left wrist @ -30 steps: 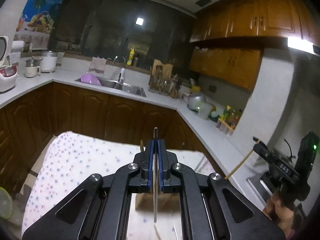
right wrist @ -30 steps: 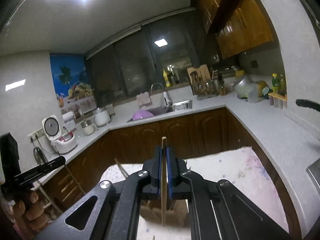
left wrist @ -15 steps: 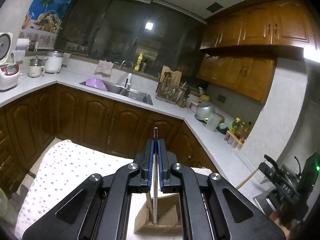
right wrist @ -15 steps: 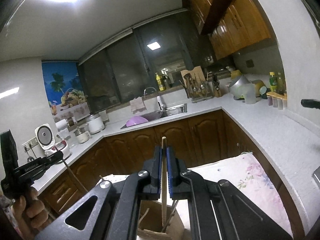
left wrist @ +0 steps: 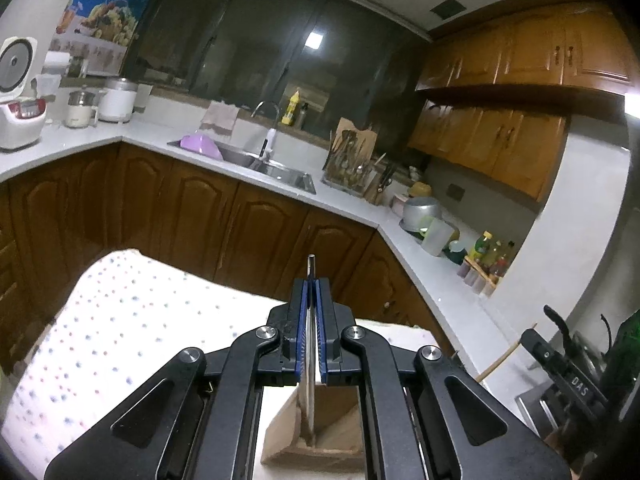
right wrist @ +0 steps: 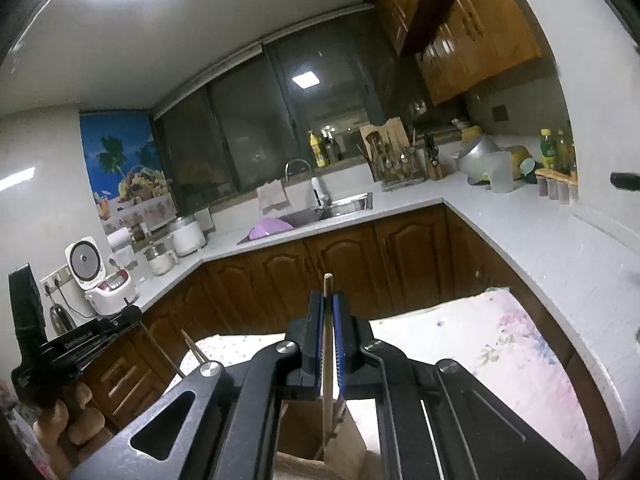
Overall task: Organize utensils
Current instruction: 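Carry both chopsticks over the wooden holder and lower them in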
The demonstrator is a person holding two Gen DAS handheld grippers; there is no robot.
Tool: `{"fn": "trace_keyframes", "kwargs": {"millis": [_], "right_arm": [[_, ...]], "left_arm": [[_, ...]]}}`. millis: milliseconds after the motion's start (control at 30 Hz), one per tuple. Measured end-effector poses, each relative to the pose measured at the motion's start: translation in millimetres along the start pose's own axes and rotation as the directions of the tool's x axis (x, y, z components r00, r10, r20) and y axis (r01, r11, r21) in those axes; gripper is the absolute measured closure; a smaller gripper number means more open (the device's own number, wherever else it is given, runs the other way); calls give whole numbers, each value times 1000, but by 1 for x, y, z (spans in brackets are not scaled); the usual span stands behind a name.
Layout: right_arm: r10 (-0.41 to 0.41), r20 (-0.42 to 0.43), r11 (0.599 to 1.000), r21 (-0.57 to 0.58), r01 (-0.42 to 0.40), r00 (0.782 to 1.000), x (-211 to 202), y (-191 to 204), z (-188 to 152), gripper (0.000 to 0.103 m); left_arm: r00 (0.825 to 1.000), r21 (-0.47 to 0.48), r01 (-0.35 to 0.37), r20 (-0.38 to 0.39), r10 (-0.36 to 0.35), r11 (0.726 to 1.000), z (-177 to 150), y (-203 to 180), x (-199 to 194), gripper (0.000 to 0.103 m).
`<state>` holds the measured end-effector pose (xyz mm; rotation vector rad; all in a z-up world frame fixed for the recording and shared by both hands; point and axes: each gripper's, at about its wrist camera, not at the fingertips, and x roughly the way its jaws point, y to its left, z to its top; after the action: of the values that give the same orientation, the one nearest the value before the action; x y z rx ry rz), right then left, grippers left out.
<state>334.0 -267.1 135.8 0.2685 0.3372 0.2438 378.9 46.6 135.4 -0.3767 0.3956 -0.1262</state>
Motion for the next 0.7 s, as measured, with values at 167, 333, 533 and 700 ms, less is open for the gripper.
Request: {"fn": "trace_keyframes", "kwargs": {"millis": [167,333,533,700], "right_arm": [[5,-24,1000,8,-5,1000,8,-3,-12,98],[0,-52,1000,14,1,999,14,-7,-24,98],[0,-88,1000,20,2,996,22,-9,-35,98],[0,-114,1000,16,2,993,29,-8,-40,98]], "left_arm": [[1000,3,-2,-27,2,1000,-14,6,12,99],[997,12,-4,-74,5,1000,-32,11,24,99],[993,46,5,-121,1,999,-48,7,34,99],[989,66,12,-148,-2,998,-55,4,39,98]]}}
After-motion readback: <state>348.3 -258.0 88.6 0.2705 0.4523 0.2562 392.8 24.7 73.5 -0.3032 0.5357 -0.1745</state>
